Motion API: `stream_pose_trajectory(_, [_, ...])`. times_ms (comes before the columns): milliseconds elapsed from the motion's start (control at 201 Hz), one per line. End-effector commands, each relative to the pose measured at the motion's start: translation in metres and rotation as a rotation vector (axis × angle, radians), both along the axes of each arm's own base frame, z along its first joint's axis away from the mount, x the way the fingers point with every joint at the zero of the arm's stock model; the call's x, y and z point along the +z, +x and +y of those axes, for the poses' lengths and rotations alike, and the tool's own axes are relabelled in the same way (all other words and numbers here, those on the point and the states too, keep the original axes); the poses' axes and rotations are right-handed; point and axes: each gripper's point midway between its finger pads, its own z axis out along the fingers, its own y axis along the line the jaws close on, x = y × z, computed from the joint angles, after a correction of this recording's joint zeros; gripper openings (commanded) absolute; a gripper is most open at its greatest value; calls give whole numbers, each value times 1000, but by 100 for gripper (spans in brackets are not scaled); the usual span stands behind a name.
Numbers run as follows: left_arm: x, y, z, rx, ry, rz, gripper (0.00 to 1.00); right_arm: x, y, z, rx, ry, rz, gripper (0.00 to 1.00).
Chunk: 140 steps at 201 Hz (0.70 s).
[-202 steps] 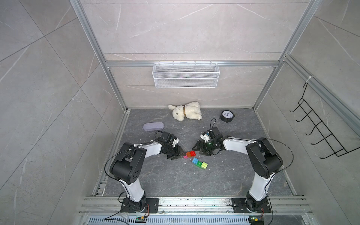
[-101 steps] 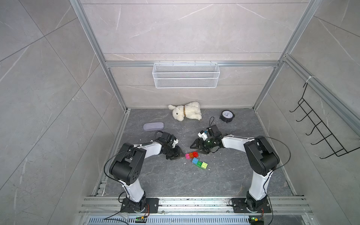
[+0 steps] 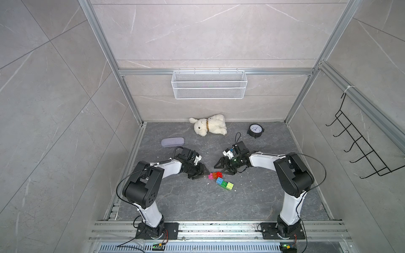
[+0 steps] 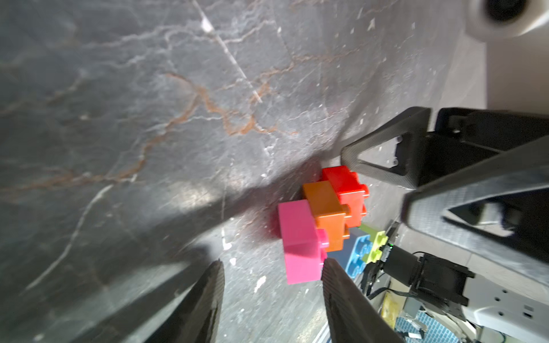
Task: Assemble the letter y with lego
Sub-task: Adjust the lego brick at the center of the board.
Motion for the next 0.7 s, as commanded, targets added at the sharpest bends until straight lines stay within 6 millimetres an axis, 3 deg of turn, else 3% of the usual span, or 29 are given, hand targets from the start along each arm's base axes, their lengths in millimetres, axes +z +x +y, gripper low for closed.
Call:
stream_pose_trajectory(0, [19,0,-11,-14,-82,-8,59,-15,-6,-4,-12,-29,43,74])
stream_pose_trajectory(328, [-9,-14,-3,-41,56,17,58,-20,-9,-7,-18,-43,48,75])
stream_pose_trajectory(692, [-14,-15,3,-32,83,15,54,-22,-12,-11,-19,-54,50,76])
